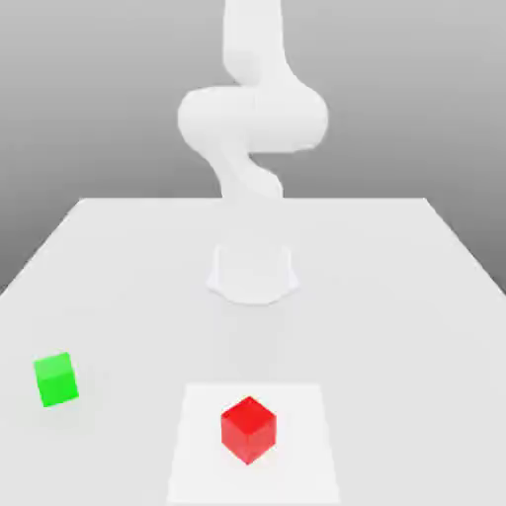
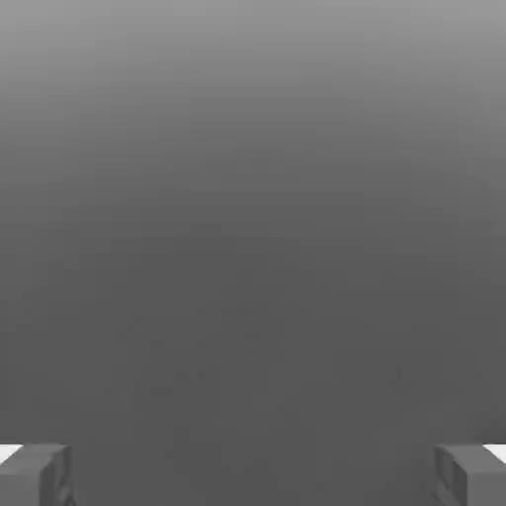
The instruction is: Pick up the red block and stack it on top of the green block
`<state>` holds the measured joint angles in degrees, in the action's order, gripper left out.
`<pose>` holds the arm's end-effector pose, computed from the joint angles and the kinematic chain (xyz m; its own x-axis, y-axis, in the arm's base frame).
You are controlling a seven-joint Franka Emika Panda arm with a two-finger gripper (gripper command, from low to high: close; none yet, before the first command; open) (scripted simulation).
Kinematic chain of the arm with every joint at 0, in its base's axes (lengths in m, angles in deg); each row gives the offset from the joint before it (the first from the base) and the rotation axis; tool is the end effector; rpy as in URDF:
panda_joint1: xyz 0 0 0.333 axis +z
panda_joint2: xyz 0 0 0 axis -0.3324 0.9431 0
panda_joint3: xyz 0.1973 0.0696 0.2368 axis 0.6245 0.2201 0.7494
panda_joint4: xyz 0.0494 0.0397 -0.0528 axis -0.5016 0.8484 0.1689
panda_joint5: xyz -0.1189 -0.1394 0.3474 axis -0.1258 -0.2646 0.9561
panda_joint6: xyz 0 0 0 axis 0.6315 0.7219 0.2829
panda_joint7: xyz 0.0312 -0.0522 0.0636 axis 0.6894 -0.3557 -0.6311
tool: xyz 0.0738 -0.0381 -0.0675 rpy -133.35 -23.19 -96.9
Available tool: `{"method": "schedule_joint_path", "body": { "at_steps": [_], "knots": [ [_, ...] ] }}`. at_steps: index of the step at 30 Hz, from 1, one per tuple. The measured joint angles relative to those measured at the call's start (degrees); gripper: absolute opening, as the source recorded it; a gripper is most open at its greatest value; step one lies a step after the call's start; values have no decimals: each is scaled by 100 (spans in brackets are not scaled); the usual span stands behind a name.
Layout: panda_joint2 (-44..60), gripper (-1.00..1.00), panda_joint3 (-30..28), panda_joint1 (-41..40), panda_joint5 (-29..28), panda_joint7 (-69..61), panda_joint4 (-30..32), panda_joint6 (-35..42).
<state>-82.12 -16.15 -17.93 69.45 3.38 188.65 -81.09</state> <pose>0.3817 -0.0022 0.6630 0.5702 -0.6615 0.4871 -0.4931 -0.7499 -0.4411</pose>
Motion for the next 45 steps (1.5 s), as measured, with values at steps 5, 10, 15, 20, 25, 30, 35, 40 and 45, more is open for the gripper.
{"method": "schedule_joint_path", "body": {
  "at_steps": [5,10,15,20,25,30,35,40,45],
  "knots": [
    [1072,0,-303,298,-62,-927,475,-565],
    [2109,0,-573,540,-39,-1881,934,-1109],
    [3151,0,-757,703,67,-2894,1392,-1654],
    [4195,0,-772,722,191,-3916,1850,-2196],
    [5237,0,-547,565,538,-4424,1858,-2981],
    [5636,-100,-372,420,674,-4533,1801,-3314],
    [5546,-100,-390,428,623,-4498,1817,-3234],
    [4628,-100,-581,490,238,-4158,1954,-2462],
    [4380,-100,-988,7,135,-3048,1954,-2221]
  ]
}}
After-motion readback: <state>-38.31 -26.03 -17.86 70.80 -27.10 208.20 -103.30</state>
